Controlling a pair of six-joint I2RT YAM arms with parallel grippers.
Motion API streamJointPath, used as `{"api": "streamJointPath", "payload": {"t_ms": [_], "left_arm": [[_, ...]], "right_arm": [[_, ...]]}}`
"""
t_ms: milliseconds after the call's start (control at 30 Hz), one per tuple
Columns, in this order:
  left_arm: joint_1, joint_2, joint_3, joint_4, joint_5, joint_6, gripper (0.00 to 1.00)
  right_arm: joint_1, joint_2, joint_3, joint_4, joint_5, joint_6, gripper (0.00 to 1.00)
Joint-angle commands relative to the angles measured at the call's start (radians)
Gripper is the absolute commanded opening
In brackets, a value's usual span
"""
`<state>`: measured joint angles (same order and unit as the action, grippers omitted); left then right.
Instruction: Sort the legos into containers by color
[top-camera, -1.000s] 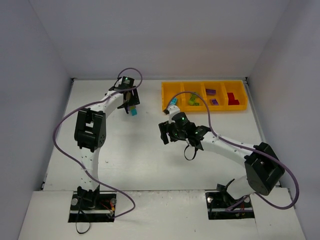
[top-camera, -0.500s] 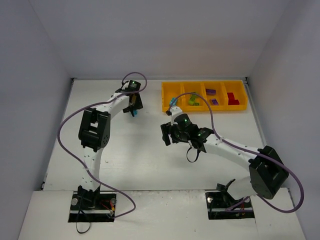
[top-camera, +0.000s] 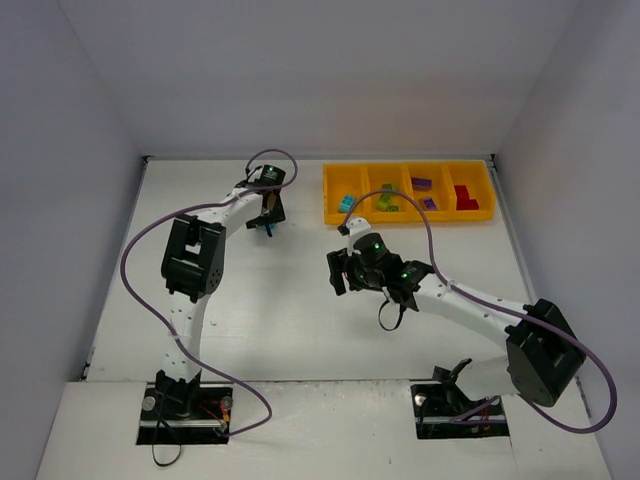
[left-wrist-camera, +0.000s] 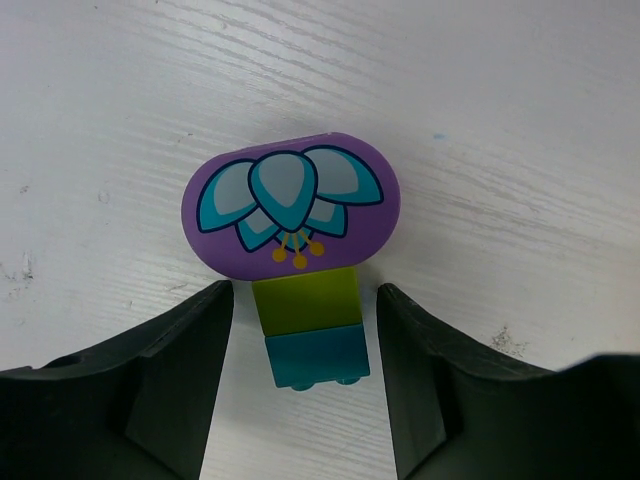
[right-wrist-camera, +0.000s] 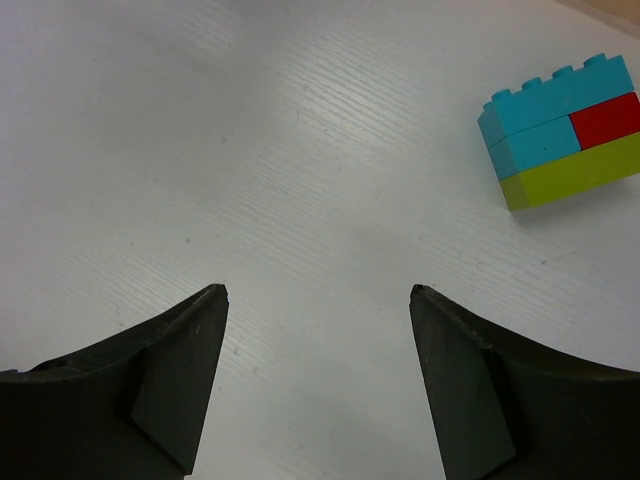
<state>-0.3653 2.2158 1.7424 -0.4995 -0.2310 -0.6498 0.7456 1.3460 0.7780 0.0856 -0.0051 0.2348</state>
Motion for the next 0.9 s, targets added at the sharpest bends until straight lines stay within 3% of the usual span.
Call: {"api": "streamJointPath", "payload": {"t_ms": [0, 167, 300, 433, 567, 867], "left_arm": [[0.008, -0.027, 0.019, 0.006, -0.042, 0.016, 0.53], [0.014, -0.008, 0.025, 0.022, -0.027, 0.027, 0.51], [0.014, -0.010, 0.005, 0.035, -0.018, 0.035, 0.22], [0.014, -0.065, -0.073, 0.116, -0.001, 0.093, 0.15], [0.008, -0.211, -0.205, 0.212, 0.018, 0.203, 0.04], [-0.027, -0.701, -0.685, 0.634, 0.298, 0.637, 0.04]], "right_arm": [[-0.008, -0.039, 0.010, 0.034, 0.019, 0.006, 0.70], [-0.006, -0.042, 0.007, 0.032, 0.014, 0.005, 0.70], [-0.008, -0.047, 0.004, 0.031, 0.014, 0.005, 0.70], [-0.009, -0.048, 0.018, 0.029, 0.016, 0.000, 0.70], [-0.018, -0.044, 0.059, 0.011, -0.022, -0.005, 0.68], [-0.095, -0.035, 0.283, -0.055, -0.237, 0.037, 0.70]]}}
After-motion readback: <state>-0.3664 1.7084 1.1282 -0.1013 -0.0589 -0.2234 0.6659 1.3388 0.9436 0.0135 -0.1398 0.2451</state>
